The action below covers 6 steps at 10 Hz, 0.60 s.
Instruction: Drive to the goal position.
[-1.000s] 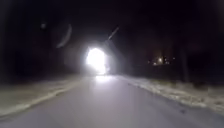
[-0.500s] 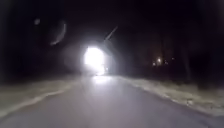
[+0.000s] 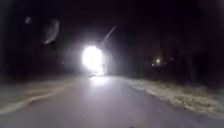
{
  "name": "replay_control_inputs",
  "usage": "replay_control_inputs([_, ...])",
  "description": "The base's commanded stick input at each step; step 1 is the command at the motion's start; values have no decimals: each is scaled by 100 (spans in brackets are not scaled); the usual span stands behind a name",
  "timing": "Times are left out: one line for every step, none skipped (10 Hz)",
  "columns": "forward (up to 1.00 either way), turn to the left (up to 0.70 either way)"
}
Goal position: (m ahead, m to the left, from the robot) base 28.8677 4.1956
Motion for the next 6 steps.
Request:
replay_control_inputs([100, 0])
replay_control_inputs([100, 0])
replay_control_inputs([100, 1])
replay_control_inputs([100, 3])
replay_control_inputs([100, 12])
replay_control_inputs([100, 22])
